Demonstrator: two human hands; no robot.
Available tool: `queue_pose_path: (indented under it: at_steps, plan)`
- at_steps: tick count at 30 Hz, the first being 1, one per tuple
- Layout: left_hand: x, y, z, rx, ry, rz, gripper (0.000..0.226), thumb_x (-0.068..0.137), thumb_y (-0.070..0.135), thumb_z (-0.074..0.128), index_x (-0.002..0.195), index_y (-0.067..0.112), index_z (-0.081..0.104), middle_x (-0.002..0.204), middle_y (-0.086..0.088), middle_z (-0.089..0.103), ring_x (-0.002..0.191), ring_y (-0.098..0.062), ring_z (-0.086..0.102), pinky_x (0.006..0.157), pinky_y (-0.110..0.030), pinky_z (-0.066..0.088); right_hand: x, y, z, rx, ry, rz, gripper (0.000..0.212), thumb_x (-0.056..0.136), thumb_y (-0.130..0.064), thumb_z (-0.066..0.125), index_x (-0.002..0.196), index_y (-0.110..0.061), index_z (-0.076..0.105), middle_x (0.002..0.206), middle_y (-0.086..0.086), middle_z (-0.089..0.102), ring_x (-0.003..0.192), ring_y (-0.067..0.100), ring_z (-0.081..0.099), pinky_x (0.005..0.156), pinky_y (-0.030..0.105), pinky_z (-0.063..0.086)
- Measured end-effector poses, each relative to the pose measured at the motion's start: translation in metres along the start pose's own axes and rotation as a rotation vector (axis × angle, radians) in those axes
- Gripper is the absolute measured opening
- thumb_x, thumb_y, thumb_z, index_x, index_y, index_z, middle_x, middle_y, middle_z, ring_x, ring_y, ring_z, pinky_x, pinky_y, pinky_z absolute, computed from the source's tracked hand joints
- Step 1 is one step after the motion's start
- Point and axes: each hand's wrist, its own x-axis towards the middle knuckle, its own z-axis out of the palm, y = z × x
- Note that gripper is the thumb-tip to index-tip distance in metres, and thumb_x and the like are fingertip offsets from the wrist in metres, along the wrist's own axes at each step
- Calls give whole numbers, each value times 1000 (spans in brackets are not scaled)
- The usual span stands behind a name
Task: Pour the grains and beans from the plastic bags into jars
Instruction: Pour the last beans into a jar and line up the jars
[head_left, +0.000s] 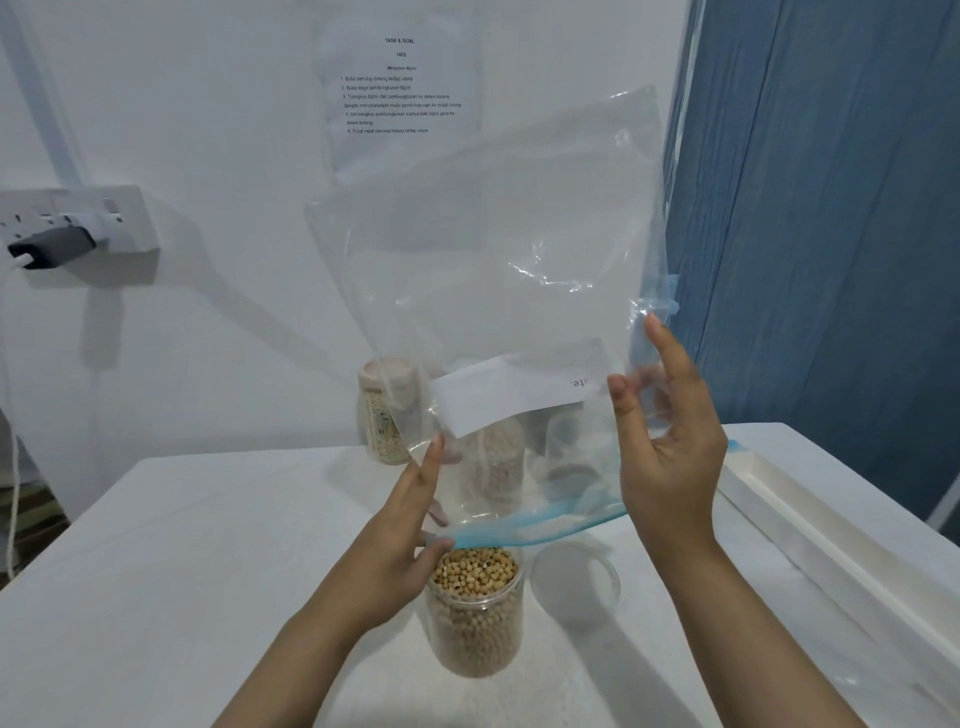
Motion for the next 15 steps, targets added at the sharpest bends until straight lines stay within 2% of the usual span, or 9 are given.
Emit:
queue_pose_path:
  at_steps: [5,8,10,13,15]
  plan:
    - [-1,-1,2,-15,18,-17,106,90,-5,63,153,50,-3,144,30,29,89,-15,56,83,-17,53,-1,4,-2,-25,-5,-8,54,98,-17,64,144,-37,43,98,-17,58,97,15,57,95,52,49]
    - [-1,1,3,-21,63,-20,90,94,0,60,157,41,10,140,27,37,92,-16,58,87,-15,49,1,5,-3,-54,-27,9,53,99,-17,63,146,-32,44,96,-13,55,94,12,54,92,44,50]
    - [0,3,5,-63,150,-41,78,96,2,58,155,37,21,130,25,46,94,-18,59,88,-16,48,2,5,-5,-91,-56,32,56,99,-19,63,150,-30,41,96,-7,53,90,10,52,86,35,50]
    - [1,5,7,-241,306,-137,59,97,19,57,148,39,36,122,22,53,98,-16,58,88,-21,51,2,8,-11,-187,-107,51,63,98,-23,64,153,-33,35,111,-3,50,88,5,49,79,27,49]
    - [3,7,7,-324,391,-208,51,96,24,57,141,41,44,120,25,53,97,-10,59,86,-20,54,-1,8,-16,-245,-122,70,69,96,-20,66,154,-35,31,126,-5,39,87,-4,48,77,16,46]
